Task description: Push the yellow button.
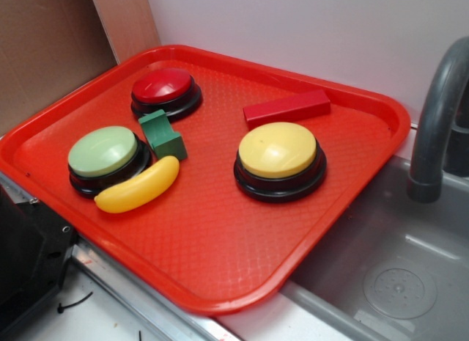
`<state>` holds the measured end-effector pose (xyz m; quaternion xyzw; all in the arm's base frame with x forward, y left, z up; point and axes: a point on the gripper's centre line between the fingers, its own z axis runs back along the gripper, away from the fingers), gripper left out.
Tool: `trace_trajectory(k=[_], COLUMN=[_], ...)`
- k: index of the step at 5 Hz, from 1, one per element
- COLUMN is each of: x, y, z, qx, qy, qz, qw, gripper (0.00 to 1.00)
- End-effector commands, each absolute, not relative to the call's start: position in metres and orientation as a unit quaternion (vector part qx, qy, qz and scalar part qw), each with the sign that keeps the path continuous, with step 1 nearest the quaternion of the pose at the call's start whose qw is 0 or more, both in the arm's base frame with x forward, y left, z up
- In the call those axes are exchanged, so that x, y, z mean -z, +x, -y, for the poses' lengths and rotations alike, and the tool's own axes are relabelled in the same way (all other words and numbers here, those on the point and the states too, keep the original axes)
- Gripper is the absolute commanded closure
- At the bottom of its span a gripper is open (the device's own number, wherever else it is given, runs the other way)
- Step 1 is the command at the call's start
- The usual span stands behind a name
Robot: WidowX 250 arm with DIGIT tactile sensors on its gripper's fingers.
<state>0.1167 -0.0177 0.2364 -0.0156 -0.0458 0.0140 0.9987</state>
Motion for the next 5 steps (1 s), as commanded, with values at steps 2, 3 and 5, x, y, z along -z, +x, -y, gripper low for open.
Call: trace_trajectory(k=[2,3,5], x=[-0.195,-0.169,-0.107], y=[0.15,0.162,0.189], z=[0.063,0.109,0.133], qx=[0.097,0.169,0.245], qy=[-0.008,0.062,0.065], qz=[0.004,0.017,0.041], qw=[0.995,0.984,0.967], gripper=[0.0,0.0,0.0])
